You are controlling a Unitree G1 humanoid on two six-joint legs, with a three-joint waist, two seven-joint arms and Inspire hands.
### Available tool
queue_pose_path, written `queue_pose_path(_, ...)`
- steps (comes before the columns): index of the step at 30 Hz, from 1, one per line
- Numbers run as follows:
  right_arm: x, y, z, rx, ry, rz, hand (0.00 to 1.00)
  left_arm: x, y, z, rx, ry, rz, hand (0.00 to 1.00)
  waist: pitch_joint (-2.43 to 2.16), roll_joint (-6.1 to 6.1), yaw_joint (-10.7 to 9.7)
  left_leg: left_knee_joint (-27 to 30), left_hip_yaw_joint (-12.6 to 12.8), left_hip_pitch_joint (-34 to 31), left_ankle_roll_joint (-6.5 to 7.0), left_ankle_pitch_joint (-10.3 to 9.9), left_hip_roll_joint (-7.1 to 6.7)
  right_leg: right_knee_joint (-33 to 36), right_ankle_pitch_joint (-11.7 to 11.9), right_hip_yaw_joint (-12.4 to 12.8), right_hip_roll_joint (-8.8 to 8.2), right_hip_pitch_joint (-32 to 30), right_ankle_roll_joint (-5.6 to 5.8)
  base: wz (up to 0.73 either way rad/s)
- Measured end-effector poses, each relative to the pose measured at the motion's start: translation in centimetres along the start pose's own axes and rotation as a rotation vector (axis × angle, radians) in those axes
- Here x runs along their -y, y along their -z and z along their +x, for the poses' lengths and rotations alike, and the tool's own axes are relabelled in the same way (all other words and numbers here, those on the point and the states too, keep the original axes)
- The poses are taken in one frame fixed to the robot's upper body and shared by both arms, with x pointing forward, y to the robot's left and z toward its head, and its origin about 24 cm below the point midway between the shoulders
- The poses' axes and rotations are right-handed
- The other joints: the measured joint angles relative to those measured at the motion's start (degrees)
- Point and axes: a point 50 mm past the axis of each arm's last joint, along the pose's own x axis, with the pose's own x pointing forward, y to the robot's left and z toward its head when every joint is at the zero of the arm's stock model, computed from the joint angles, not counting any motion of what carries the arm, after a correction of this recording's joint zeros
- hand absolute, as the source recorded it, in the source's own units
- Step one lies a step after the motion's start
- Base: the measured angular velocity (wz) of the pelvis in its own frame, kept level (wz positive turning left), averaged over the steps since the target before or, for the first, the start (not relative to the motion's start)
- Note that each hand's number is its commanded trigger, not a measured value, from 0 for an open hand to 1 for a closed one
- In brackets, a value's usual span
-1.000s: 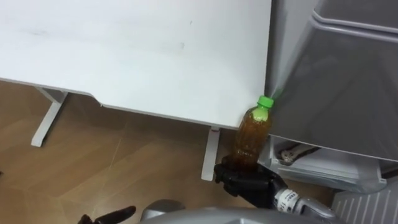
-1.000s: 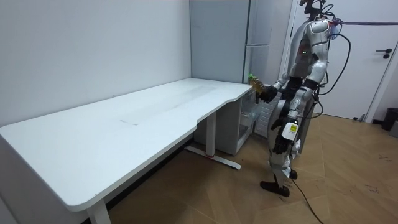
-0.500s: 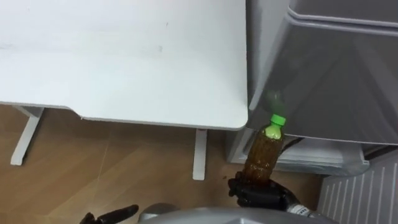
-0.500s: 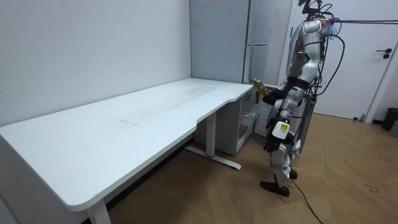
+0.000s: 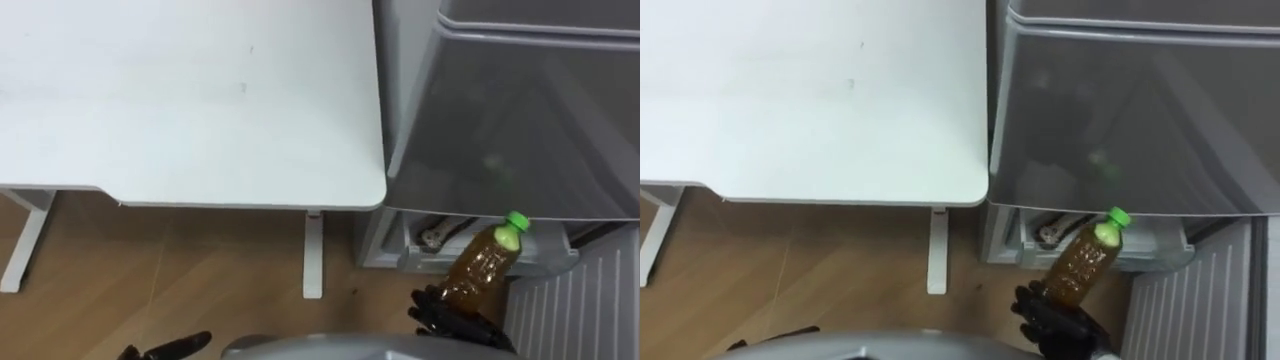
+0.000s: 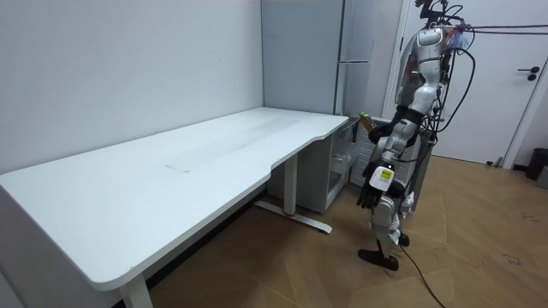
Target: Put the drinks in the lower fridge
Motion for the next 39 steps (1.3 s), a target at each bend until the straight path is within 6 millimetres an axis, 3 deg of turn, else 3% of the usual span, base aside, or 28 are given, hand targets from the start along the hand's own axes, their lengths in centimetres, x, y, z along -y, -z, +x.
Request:
queue_pose_path(13,1.0,0.5,0.2,0.064,0.214,0.238,1.0,-0.3,0.4,0.0,0.002,-0.019,0.138,0.0,0.21,0.88,-0.9,0.32,0.88,0.05,-0.3,-0.22,0.45,0.11,0.14,0.88,0.37,-0.6,-0.24,-0.03)
queue_pose_path(21,-0.8,-1.8,2.0,0.182,0.197,0.411,1.0,0.8,0.5,-0.1,0.026,0.017,0.27,0.0,0.47,1.42,-1.52,0.69,1.01,0.16,-0.27,-0.22,0.37,-0.26,0.12,0.85,0.3,-0.58,-0.21,0.0)
queue_pose_path(32,-3.5,-4.4,3.6,0.283,0.097,0.481,1.0,1.5,0.8,-0.2,0.028,0.071,0.309,0.0,0.56,1.57,-1.45,-0.38,0.97,0.17,-0.28,-0.22,0.2,-1.08,0.06,0.7,0.27,-0.25,-0.09,0.0)
queue_pose_path(34,-3.8,-4.8,3.7,0.289,0.087,0.476,1.0,1.6,0.8,-0.2,0.028,0.083,0.311,0.0,0.82,1.6,-1.45,-0.37,0.86,0.21,-0.28,-0.22,0.18,-1.05,0.06,0.61,0.26,-0.01,-0.09,0.02)
queue_pose_path(39,-3.9,-5.0,3.7,0.294,0.085,0.474,1.0,1.5,0.9,-0.2,0.03,0.1,0.349,0.0,0.86,1.57,-1.42,-0.36,0.48,0.06,-0.28,-0.23,0.18,-1.0,0.06,0.24,0.27,0.13,-0.09,0.04)
